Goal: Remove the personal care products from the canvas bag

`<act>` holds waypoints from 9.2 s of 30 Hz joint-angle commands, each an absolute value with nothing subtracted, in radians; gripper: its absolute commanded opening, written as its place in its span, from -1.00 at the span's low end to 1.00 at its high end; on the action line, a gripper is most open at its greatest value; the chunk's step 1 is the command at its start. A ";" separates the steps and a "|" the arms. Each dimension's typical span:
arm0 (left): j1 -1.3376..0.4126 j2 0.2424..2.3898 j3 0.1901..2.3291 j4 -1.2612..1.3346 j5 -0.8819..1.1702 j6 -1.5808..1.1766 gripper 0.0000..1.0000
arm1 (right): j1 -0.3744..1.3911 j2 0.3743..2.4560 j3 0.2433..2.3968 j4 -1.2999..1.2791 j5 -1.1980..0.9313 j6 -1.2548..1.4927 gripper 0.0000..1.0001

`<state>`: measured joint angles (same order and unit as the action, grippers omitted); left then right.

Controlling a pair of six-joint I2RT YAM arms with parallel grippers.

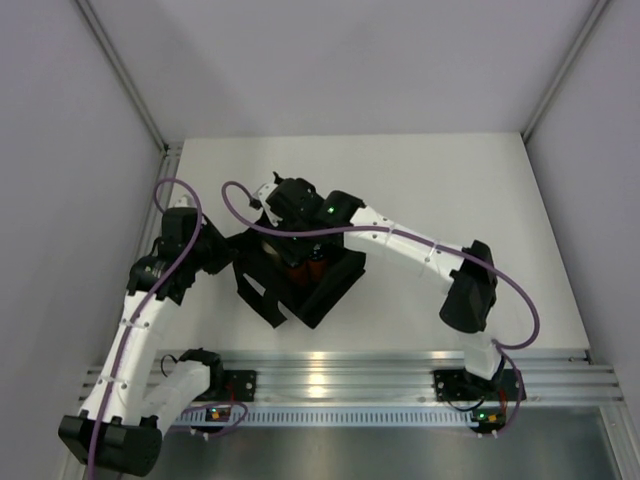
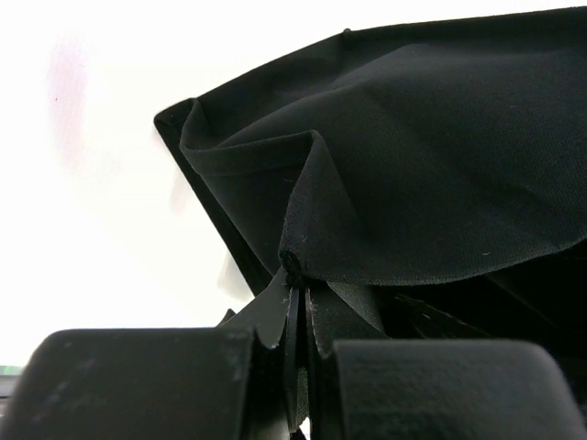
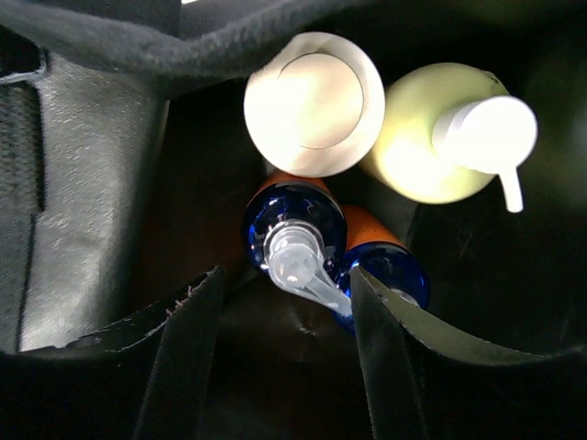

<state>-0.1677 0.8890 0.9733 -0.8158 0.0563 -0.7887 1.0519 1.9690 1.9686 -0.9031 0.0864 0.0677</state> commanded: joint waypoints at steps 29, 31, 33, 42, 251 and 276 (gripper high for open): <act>-0.175 0.911 1.014 -0.913 0.055 -0.779 -1.00 | 1.039 2.033 1.914 -0.795 0.061 0.009 -0.31; -0.175 0.911 1.012 -0.913 0.052 -0.779 -1.00 | 1.039 2.029 1.916 -0.795 0.066 0.011 -0.38; -0.175 0.911 1.014 -0.913 0.049 -0.779 -1.00 | 1.039 2.026 1.917 -0.795 0.066 0.015 -0.52; -0.175 0.911 1.020 -0.913 0.038 -0.778 -1.00 | 1.039 2.010 1.933 -0.798 0.097 0.043 -0.87; -0.176 0.933 1.003 -0.854 0.101 -0.762 -1.00 | 1.066 1.472 1.621 -0.503 0.089 0.264 0.09; -0.201 0.980 0.972 -0.733 0.172 -0.805 -1.00 | 1.040 1.755 1.740 -0.896 0.500 0.911 0.22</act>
